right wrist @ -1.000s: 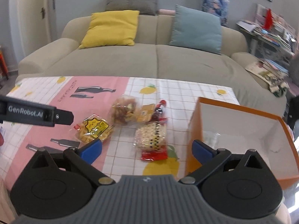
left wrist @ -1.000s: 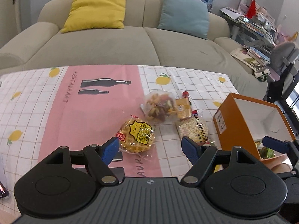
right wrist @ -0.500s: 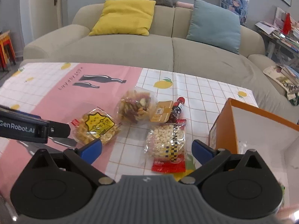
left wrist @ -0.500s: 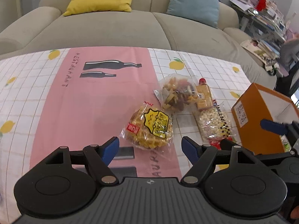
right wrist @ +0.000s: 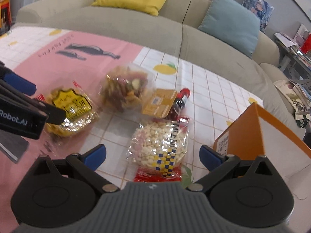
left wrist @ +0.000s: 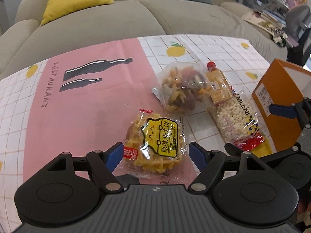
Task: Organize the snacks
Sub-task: 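Grasp the yellow waffle pack with the left tool while the right tool grasps the white MILENI candy bag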
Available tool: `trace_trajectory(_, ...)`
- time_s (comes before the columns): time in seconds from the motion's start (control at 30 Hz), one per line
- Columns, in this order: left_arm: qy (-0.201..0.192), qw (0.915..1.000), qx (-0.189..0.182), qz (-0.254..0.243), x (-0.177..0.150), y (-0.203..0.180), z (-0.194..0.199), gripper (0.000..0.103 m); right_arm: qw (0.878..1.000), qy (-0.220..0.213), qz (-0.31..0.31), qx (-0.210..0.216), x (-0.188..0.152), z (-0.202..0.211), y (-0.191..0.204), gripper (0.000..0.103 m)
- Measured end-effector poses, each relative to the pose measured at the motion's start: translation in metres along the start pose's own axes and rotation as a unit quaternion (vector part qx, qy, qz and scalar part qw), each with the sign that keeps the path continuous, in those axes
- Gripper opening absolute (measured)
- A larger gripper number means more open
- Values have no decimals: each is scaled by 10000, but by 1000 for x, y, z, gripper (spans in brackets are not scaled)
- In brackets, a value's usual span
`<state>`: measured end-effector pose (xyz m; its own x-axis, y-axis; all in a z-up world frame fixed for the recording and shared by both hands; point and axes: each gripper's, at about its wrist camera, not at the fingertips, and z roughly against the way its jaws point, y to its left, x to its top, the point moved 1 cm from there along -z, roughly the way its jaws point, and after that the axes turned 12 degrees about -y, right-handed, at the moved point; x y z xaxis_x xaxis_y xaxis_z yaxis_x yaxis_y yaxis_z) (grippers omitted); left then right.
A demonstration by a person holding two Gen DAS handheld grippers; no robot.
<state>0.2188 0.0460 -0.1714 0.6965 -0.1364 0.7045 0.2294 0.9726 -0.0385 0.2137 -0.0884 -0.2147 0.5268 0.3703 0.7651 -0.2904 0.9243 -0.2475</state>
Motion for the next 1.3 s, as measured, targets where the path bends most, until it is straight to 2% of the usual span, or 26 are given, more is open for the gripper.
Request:
trace_trajectory(0.07, 3, 9998, 2, -196, 0, -3, -6, 91, 10000, 24, 4, 18, -2, -5, 0, 99)
trace_trajectory(0.17, 7, 9985, 202, -517, -2, -7, -15, 92, 10000, 44, -21, 23, -4, -10, -1, 99)
trace_trajectory(0.23, 46, 9978, 168, -642, -3, -8, -20, 98, 9999, 31, -76, 59, -5, -11, -4, 91)
trace_trajectory(0.37, 111, 9964, 105, -836, -7, -11, -29, 102, 9996, 36, -242, 136, -7, -15, -9, 88)
trace_trajectory(0.5, 215, 9978, 60, -624, -6, -7, -39, 103, 9994, 8, -295, 169, -9, -18, -10, 84)
trace_trajectory(0.6, 280, 9971, 49, -701, -7, -9, -46, 103, 9995, -8, -284, 167, -10, -18, -10, 81)
trace_trajectory(0.7, 276, 9965, 82, -788, -8, -11, -49, 103, 9993, -28, -321, 198, -12, -18, -11, 80)
trace_trajectory(0.87, 354, 9972, 129, -640, -10, -11, -53, 103, 9995, 13, -284, 169, -13, -21, -10, 82)
trace_trajectory(1.13, 493, 9974, 327, -412, -8, -16, -44, 86, 9990, 132, -360, 224, -15, -26, -14, 81)
trace_trajectory(1.2, 473, 9974, 438, -311, -9, -19, -37, 84, 9986, 147, -434, 248, -15, -25, -16, 79)
trace_trajectory(1.3, 434, 9983, 385, 51, -10, -19, -23, 84, 9977, 210, -570, 294, -12, -20, -20, 73)
